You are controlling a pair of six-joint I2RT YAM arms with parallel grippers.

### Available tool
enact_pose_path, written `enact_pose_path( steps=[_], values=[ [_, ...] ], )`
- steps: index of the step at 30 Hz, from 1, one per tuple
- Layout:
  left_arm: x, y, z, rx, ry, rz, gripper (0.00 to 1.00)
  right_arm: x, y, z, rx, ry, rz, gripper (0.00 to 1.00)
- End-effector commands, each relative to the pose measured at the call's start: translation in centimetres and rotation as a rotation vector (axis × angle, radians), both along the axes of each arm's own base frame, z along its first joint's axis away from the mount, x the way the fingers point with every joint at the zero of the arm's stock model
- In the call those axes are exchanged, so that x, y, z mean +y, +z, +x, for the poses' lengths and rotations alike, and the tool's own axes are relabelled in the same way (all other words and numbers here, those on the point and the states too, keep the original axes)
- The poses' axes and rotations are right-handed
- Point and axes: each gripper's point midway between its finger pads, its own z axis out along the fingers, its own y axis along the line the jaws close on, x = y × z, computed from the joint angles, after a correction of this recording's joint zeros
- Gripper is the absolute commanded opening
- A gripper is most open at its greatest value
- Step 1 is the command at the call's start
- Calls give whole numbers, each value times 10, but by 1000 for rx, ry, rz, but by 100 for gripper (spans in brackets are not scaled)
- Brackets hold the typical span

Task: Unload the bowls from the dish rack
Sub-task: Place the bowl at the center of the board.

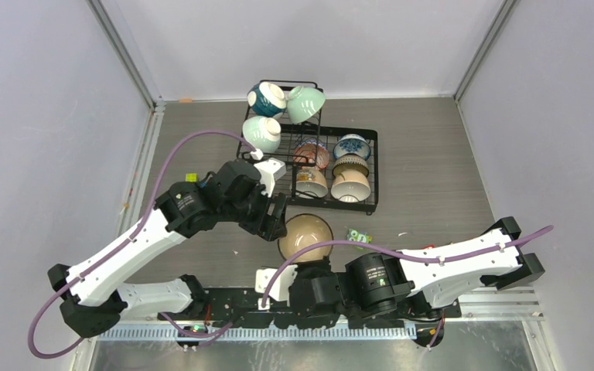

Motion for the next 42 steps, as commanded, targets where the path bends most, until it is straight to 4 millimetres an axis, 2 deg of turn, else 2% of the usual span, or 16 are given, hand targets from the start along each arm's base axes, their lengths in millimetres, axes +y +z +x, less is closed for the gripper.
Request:
enact_pose_path(
  steps=[1,7,13,20,24,25,26,27,28,31,32,36,38,40,42],
  values=[
    [-5,4,0,-22,-26,0,66,14,33,3,-19,-23,130,1],
    [-14,-1,-3,-8,-45,8,60,16,33,5,-24,-27,137,1],
    [-20,-9,-9,3,-68,42,46,18,33,5,-29,-27,147,1],
    [-24,-9,-10,10,-74,38,22,19,32,4,-25,-22,146,1],
    [-24,-7,-9,1,-57,24,2,18,32,3,-11,-31,158,1],
    [-23,-6,-7,-7,-39,23,0,20,33,1,5,-30,166,1],
    [-21,-5,-5,-15,-23,19,0,20,33,-1,20,-32,170,9],
    [-19,-4,-3,-27,-4,15,0,21,33,-3,37,-34,173,24],
    [-16,-2,1,-44,22,13,0,23,33,-7,65,-35,182,44],
    [-7,1,9,-81,94,12,0,29,41,-15,148,-64,247,87],
    [-2,2,13,-101,128,18,0,31,46,-16,171,-84,283,98],
    [15,4,22,-144,237,22,0,40,79,-13,304,-202,503,100],
    [24,4,25,-152,292,19,0,37,100,2,413,-302,633,100],
    [34,4,25,-161,343,12,0,24,116,40,570,-505,794,100],
    [43,1,24,-163,385,1,0,5,123,73,679,-656,923,100]
  ],
)
